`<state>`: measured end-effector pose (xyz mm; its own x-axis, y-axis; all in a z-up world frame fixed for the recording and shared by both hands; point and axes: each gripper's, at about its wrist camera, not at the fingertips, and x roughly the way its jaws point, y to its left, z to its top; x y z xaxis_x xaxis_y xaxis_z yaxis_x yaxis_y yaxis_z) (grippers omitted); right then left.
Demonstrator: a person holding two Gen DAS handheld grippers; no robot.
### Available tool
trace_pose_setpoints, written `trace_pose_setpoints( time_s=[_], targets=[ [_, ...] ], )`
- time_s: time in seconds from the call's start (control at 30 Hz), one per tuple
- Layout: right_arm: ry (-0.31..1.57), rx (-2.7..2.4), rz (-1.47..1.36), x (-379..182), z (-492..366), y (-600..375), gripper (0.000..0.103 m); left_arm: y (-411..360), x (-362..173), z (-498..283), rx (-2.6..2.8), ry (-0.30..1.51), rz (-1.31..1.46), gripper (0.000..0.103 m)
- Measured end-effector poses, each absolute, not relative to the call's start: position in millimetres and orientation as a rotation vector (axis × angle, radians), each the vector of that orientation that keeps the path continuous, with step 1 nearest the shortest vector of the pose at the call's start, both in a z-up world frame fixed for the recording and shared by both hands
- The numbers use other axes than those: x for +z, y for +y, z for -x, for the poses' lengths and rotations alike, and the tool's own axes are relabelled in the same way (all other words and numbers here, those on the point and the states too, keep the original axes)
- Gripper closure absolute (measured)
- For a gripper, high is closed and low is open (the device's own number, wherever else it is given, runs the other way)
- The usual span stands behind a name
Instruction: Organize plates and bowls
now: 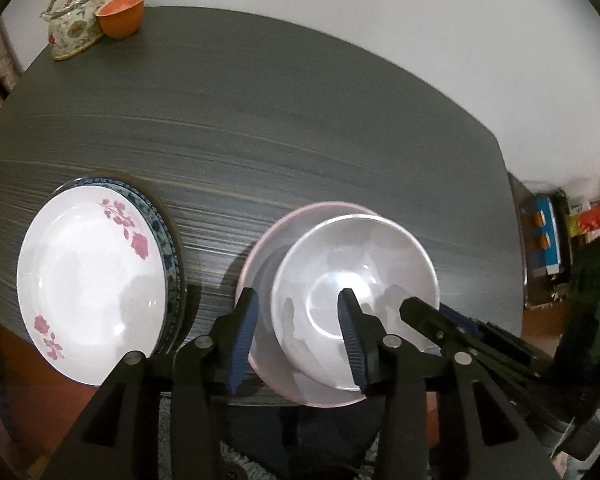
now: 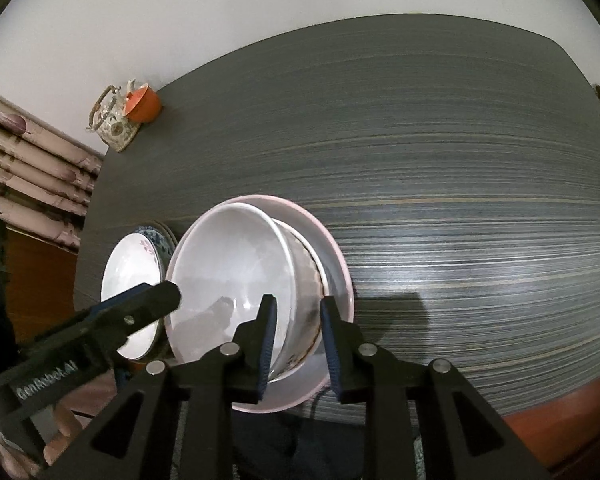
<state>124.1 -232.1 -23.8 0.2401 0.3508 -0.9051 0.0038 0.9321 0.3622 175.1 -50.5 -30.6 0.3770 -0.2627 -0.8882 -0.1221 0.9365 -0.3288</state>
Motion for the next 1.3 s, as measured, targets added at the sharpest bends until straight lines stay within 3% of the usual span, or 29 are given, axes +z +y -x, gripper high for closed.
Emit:
trace_pose_setpoints(
  time_s=[0.5, 1.3],
  targets=[
    [1.276, 0.189, -0.347, -3, -111, -264, 0.079, -8, -33, -156, -0.032, 1.188, 0.451, 0.05],
    [1.374, 0.153, -0.319, -45, -116, -246, 0.079, -10, -67, -165, 0.046, 1.285, 0.476, 0.051]
  ],
)
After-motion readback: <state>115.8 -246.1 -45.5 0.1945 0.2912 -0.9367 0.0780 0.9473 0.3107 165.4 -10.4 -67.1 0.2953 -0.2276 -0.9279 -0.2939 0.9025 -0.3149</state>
